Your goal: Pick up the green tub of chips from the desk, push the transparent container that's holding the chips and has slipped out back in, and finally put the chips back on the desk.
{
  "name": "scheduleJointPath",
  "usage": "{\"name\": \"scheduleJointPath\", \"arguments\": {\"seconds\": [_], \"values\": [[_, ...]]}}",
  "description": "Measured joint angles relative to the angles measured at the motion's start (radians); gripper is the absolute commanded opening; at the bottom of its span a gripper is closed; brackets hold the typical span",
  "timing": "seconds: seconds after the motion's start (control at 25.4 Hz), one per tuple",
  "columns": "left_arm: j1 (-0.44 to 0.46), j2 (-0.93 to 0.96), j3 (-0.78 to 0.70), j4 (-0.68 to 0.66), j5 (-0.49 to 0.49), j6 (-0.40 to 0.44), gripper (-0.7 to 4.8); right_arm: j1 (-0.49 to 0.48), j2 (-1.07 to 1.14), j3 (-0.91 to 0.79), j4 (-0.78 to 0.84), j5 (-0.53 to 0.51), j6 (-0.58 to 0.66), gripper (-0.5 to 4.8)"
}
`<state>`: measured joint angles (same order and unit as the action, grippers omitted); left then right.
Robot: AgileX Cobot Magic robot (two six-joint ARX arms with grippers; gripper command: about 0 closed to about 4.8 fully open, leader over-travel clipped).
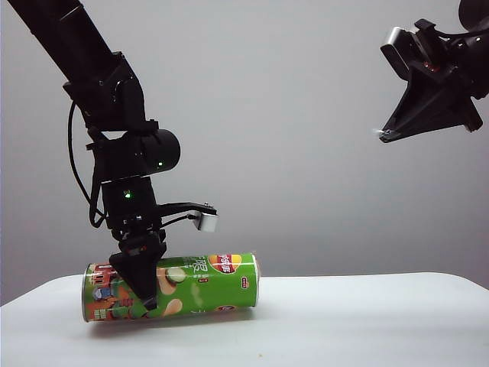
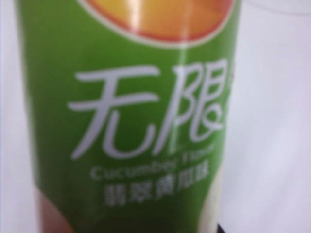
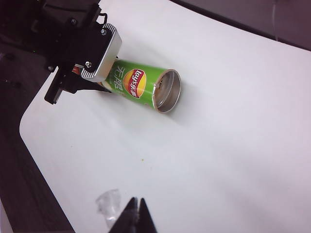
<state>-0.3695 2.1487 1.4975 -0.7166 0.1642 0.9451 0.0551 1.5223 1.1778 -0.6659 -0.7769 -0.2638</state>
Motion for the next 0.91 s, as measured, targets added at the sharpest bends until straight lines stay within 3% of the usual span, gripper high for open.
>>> {"name": "scheduleJointPath", "arguments": {"seconds": [0.08,0.12,0.16,0.2,0.75,0.91], "values": [[-0.004,0.0,0.0,0.01,-0.012,-0.01,2.47,0.0,0.0,0.0,0.004,0.0,0.0,-0.09],[-0.004,0.0,0.0,0.011,-0.012,-0.017,2.84,0.0,0.0,0.0,0.004,0.0,0.0,-0.09],[-0.005,0.0,0.0,0.01,-0.011,-0.029,3.63,0.0,0.0,0.0,0.004,0.0,0.0,-0.09],[-0.005,0.0,0.0,0.009,-0.011,-0.04,4.79,0.0,0.0,0.0,0.004,0.0,0.0,-0.09],[-0.024,-0.078,0.005,-0.067,-0.057,-0.154,4.79,0.0,0.0,0.0,0.003,-0.002,0.0,-0.09],[-0.022,-0.181,0.005,-0.154,-0.155,-0.198,4.79,0.0,0.0,0.0,-0.044,-0.004,0.005,-0.09]]}}
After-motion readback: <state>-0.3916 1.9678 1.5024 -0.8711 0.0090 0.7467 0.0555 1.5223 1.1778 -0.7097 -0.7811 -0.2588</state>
